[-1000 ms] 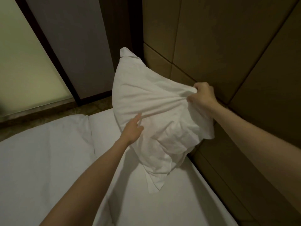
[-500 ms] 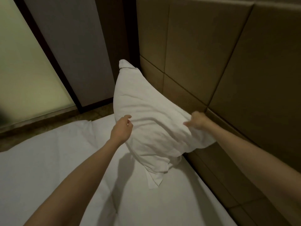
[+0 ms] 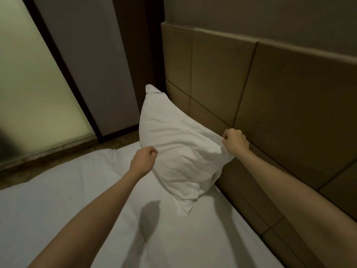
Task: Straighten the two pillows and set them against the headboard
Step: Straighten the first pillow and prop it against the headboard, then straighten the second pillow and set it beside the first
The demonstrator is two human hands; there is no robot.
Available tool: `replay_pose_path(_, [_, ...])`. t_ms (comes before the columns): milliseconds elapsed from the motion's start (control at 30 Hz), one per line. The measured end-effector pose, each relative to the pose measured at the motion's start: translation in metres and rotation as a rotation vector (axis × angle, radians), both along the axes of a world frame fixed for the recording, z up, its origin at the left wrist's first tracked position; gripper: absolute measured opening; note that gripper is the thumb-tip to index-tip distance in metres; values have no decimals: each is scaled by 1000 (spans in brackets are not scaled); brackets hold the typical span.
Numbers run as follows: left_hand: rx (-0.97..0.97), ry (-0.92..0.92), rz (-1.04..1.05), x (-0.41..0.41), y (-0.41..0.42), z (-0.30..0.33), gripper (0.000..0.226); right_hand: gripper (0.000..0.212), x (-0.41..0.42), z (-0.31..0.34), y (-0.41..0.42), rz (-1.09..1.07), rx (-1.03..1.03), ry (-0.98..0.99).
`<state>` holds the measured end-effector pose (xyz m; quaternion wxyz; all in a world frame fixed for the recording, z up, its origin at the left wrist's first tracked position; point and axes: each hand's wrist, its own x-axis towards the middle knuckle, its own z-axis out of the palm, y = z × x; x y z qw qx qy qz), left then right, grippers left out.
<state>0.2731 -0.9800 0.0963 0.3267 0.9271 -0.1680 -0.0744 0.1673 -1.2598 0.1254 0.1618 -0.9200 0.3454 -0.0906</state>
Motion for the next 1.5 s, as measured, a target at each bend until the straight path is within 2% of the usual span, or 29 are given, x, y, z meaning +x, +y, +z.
replay_pose_path(200, [-264, 56, 19, -55, 12, 48, 27, 15, -39, 49, 41, 56, 206, -310])
replay_pose_path(400, [-485, 31, 69, -127, 55, 95, 28, 14, -101, 91, 106, 165, 412, -564])
replay_pose_path(567, [-589, 2, 70, -181, 100, 116, 28, 15, -156, 109, 159, 251, 534, -683])
replay_pose_path(700, [-640, -25, 68, -226, 131, 124, 29, 3, -199, 118, 198, 327, 602, -697])
replay_pose_path(833, [-712, -60, 105, -272, 161, 125, 30, 5, -238, 121, 228, 375, 717, -757])
replay_pose_path(1000, [-671, -62, 214, -331, 199, 108, 29, 8, -282, 99, 261, 439, 864, -697])
replay_pose_path(1267, [-749, 81, 415, -425, 255, 57, 31, 17, -344, 51, 304, 433, 1011, -526])
replay_pose_path(1500, [-782, 106, 594, -492, 334, 23, 30, 11, -386, 28, 385, 488, 1076, -389])
